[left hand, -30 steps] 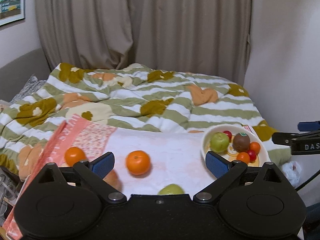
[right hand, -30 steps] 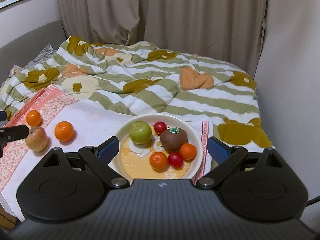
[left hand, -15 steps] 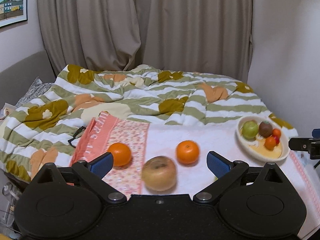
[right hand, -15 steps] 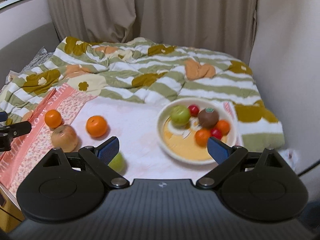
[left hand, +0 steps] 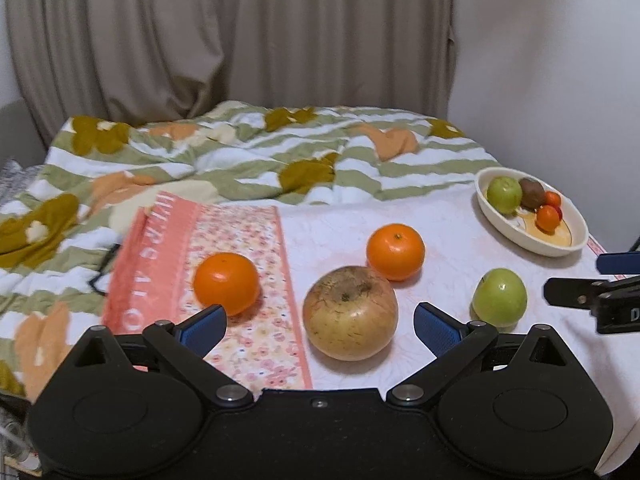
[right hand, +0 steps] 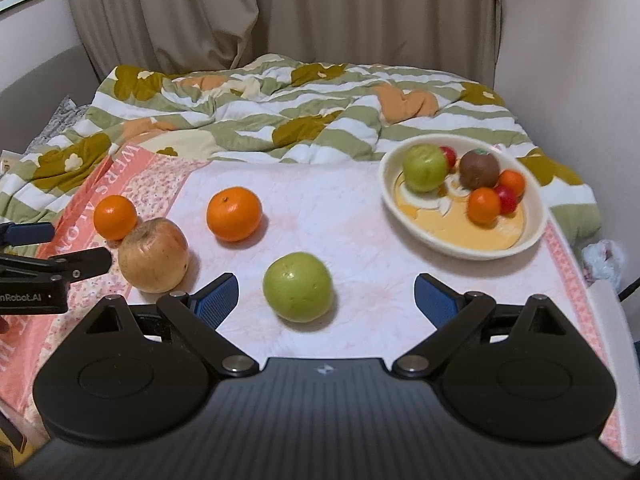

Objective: Organize fruits
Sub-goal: 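Withdraw both tools from the bowl toward the large apple and green apple, then grasp the large yellow apple with the left tool while the right tool grasps the green apple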

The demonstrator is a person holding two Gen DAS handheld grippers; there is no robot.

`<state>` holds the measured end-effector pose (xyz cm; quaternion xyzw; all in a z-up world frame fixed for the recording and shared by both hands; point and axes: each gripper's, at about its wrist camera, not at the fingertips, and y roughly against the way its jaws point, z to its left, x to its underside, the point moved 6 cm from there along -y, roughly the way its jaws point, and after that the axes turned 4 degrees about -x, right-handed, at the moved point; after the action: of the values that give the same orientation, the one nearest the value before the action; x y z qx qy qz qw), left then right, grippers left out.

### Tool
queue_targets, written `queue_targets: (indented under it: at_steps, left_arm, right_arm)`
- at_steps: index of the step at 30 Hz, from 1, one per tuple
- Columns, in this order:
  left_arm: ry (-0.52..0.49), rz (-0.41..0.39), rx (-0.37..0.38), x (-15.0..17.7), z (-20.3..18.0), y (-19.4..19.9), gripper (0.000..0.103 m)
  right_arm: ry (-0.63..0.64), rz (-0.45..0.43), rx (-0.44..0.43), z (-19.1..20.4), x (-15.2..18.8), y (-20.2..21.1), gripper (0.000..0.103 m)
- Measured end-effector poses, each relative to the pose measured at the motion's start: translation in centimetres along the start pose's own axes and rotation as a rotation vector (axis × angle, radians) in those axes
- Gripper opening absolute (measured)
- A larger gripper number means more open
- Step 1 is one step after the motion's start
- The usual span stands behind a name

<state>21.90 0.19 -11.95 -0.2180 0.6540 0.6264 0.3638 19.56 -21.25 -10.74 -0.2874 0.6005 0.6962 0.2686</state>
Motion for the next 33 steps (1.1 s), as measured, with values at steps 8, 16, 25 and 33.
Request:
queue_targets:
  at_steps: [8,16,25,33]
  left_arm:
    - [0.018,0.047,0.074,0.6,-0.6,-4.1,0.101]
    - [0.067,0.076,0.136,0.6,-0.9,-6.6,0.085]
    - [0.073,0.095,0.165,0.8,-0.7,-6.6,0.077]
    - [0.082,0.106,0.133,1.5,0.4,-5.9,0.077]
  right_arm:
    - [-0.028,0.029,-0.011,-0.3,1.3,-4.4,0.103]
    - [0.0,0.046,-0.028,-0.2,1.6,-5.8,0.103]
    - [-0.001,0.07,-0.06,0.4,1.7,-7.2,0.093]
    - [0.008,0.084,-0.065,0.8,1.9,-7.8,0.084]
